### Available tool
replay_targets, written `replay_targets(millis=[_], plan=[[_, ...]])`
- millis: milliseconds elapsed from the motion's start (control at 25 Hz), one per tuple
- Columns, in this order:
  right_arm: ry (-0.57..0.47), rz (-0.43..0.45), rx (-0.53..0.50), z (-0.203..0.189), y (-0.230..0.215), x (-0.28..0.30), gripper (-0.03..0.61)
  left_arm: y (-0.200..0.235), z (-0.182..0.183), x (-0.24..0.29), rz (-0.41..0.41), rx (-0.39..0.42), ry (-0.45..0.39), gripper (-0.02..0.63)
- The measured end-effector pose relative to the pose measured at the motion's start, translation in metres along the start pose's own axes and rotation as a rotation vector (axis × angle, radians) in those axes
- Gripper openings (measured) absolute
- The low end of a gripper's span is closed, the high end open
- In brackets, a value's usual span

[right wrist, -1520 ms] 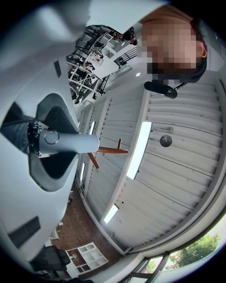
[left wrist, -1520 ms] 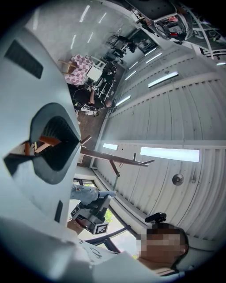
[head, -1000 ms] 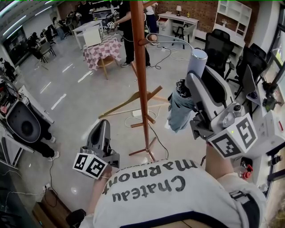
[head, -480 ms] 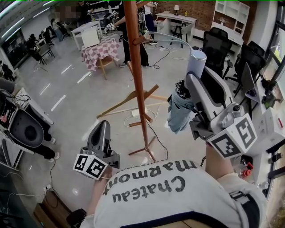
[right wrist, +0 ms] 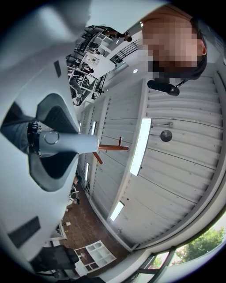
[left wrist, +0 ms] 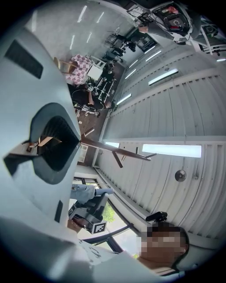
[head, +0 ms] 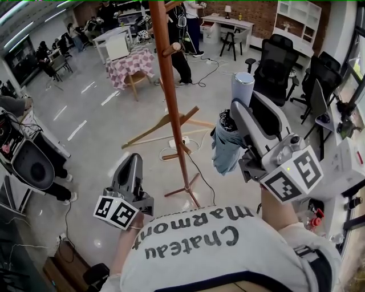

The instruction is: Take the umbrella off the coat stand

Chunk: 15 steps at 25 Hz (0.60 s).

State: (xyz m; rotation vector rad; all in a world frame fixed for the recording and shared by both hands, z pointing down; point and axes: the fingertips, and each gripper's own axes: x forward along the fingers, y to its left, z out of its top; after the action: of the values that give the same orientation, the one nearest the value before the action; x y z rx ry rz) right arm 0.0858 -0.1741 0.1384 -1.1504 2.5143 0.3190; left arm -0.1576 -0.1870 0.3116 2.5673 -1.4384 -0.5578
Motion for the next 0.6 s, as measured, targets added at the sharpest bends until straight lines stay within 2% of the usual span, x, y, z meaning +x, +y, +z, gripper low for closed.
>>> replay_targets(millis=[600], plan=[[0.175,0.034,0.074,-0.065,-0.019,-0.015,0.149,-0.041,-0.016,0.011,0.02,-0.013,0.035,0.023]])
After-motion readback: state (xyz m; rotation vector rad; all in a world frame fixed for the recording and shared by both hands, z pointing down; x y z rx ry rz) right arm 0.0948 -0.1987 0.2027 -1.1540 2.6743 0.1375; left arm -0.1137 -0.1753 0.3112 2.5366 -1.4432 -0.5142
